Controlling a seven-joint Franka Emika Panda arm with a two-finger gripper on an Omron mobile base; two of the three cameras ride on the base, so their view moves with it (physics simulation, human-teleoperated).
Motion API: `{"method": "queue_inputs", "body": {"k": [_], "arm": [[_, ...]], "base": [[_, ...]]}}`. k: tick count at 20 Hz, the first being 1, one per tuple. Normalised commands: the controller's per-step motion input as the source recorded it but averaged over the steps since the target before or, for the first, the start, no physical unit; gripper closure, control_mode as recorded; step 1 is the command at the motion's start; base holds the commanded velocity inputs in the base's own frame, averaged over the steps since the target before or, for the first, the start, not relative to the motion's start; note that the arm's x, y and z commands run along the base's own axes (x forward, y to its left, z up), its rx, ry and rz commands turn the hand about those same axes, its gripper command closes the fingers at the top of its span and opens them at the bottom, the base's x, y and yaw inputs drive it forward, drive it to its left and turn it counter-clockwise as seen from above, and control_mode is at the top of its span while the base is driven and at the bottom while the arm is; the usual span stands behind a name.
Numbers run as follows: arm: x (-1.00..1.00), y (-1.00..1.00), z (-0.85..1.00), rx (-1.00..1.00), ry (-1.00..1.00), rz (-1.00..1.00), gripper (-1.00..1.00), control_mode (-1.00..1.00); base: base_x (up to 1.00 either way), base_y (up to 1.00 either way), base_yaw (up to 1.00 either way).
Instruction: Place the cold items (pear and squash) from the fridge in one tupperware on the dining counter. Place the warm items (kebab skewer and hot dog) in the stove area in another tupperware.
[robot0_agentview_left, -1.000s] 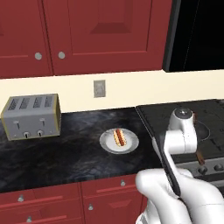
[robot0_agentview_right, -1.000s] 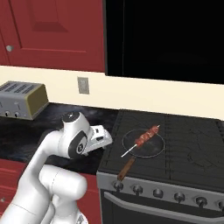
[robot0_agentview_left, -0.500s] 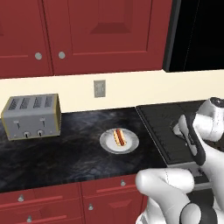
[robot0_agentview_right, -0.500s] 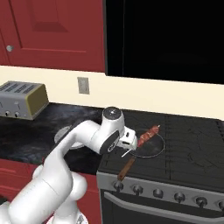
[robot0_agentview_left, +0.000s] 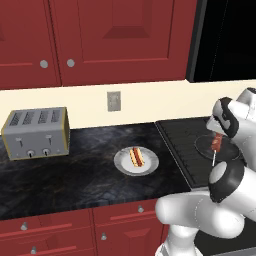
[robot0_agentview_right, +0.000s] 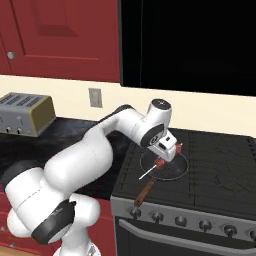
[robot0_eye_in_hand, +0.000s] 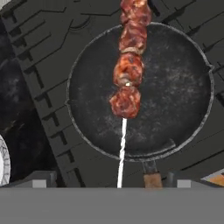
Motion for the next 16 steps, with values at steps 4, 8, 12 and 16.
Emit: {"method": "queue_inputs", "body": {"k": [4, 8, 12, 16], "arm": [[0.8, -0.18, -0.35, 0.0, 0.05, -0.2, -1.0, -1.0], [0.63, -0.48, -0.61, 0.0, 0.03, -0.23, -1.0, -1.0], [0.66, -0.39, -0.39, 0.0, 0.08, -0.17, -1.0, -1.0], [0.56, -0.3, -0.36, 0.0, 0.04, -0.02, -1.0, -1.0]], "base": [[0.0, 0.0, 0.0], [0.0, 0.0, 0.0], [0.0, 0.0, 0.0], [0.0, 0.0, 0.0]]}}
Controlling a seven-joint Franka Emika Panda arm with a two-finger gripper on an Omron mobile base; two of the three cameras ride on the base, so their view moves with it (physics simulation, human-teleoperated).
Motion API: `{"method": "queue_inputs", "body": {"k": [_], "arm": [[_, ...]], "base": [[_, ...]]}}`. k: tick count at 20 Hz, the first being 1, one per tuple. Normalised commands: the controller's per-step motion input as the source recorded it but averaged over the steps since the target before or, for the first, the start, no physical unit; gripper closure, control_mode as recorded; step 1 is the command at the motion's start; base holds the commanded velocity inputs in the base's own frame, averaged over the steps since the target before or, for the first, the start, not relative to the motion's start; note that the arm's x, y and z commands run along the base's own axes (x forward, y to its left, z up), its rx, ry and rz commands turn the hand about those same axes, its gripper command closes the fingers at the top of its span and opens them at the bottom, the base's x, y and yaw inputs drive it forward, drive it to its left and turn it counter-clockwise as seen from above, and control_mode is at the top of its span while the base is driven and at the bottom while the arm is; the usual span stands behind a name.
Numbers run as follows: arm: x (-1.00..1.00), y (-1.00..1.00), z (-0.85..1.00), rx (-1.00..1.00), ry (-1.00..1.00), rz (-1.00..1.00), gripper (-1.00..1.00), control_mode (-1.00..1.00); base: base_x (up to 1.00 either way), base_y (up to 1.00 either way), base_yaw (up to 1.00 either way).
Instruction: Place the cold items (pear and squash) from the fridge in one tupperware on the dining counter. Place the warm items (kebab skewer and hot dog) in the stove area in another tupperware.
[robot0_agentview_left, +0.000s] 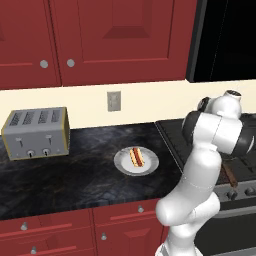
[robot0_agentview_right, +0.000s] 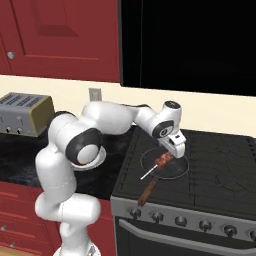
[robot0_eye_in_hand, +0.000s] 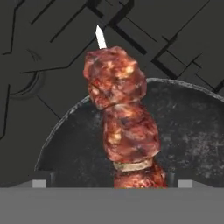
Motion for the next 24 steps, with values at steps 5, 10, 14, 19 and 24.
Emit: {"method": "queue_inputs", "body": {"k": [5, 10, 14, 19, 24], "arm": [[0.18, -0.46, -0.58, 0.0, 0.0, 0.0, -1.0, -1.0], [-0.21, -0.1, -0.66, -0.05, -0.01, 0.0, 1.0, -1.0], [-0.61, 0.0, -0.39, 0.01, -0.12, -0.09, 1.0, -1.0], [-0.77, 0.05, -0.04, 0.13, -0.33, -0.37, 1.0, -1.0], [-0.51, 0.11, 0.66, 0.23, -0.19, -0.43, 1.0, -1.0]], "base": [[0.0, 0.0, 0.0], [0.0, 0.0, 0.0], [0.0, 0.0, 0.0], [0.0, 0.0, 0.0], [0.0, 0.0, 0.0]]}}
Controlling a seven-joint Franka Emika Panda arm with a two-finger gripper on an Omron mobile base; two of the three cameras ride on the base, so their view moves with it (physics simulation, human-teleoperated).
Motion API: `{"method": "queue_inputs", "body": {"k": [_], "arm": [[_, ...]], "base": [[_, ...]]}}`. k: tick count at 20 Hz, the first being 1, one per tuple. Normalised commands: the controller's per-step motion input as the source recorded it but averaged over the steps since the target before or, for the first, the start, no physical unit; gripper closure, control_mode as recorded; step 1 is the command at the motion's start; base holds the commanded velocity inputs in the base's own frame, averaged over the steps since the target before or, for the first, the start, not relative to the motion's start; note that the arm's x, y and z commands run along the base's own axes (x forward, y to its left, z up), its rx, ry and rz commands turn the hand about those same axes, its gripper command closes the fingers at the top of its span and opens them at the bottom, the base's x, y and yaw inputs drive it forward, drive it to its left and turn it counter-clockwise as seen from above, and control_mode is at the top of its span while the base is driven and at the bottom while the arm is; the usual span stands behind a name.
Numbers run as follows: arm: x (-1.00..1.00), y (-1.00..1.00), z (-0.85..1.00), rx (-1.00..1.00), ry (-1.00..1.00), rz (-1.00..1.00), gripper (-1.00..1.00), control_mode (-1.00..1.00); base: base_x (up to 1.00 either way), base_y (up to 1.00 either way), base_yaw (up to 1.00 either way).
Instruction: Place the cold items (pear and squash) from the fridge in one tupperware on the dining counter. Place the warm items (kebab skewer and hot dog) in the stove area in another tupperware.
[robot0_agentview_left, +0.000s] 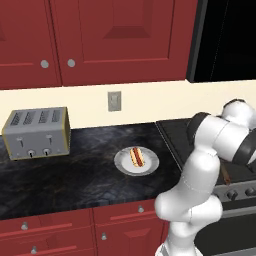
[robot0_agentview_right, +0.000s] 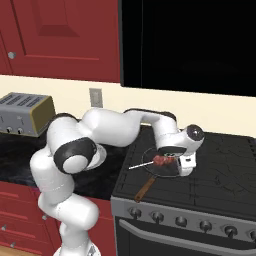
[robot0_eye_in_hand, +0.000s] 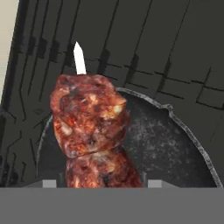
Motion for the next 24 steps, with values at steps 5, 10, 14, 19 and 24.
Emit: {"method": "queue_inputs", "body": {"k": [5, 10, 14, 19, 24], "arm": [[-0.75, 0.17, 0.91, 0.21, 0.0, -0.45, 1.0, -1.0], [-0.97, 0.7, 0.19, -0.09, 0.12, -0.48, 1.0, -1.0], [-0.59, 1.0, -0.01, -0.18, 0.05, -0.33, 1.0, -1.0], [-0.72, 1.0, 0.0, -0.13, -0.06, -0.24, 1.0, -1.0], [-0.71, 1.0, 0.0, -0.05, -0.19, -0.23, 1.0, -1.0]], "base": [[0.0, 0.0, 0.0], [0.0, 0.0, 0.0], [0.0, 0.0, 0.0], [0.0, 0.0, 0.0], [0.0, 0.0, 0.0]]}}
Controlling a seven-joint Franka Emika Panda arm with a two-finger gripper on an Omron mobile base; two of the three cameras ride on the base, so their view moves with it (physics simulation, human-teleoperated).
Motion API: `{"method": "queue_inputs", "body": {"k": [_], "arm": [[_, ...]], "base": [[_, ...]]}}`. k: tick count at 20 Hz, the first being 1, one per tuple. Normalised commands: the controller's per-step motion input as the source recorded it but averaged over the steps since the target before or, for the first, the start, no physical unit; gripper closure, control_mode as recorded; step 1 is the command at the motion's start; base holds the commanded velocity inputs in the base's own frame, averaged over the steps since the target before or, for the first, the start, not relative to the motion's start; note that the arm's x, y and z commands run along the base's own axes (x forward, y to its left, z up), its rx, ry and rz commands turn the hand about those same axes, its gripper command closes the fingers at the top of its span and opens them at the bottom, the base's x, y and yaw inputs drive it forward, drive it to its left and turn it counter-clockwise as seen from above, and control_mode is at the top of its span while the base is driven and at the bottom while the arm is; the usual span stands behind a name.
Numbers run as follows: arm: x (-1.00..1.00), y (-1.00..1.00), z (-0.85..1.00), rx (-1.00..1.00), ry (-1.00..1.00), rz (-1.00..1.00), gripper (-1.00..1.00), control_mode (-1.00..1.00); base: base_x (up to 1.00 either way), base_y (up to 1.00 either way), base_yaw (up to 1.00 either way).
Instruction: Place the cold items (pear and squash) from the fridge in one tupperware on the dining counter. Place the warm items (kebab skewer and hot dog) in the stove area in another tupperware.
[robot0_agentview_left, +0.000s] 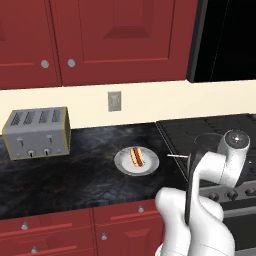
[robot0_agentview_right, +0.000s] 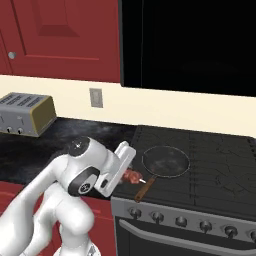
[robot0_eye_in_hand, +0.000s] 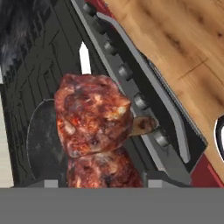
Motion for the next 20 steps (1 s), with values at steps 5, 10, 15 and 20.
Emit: {"method": "queue_inputs", "body": {"k": [5, 10, 15, 20], "arm": [[-0.18, 1.0, 0.0, -0.08, -0.17, -0.19, 1.0, -1.0], [0.0, 0.96, -0.3, -0.05, -0.18, -0.22, 1.0, -1.0], [-0.1, 0.23, -0.75, -0.02, -0.18, 0.0, 1.0, -1.0], [-0.07, 0.0, -0.12, 0.0, -0.03, 0.0, 1.0, 1.0]], "base": [[0.0, 0.0, 0.0], [0.0, 0.0, 0.0], [0.0, 0.0, 0.0], [-0.64, 0.0, 0.18]]}}
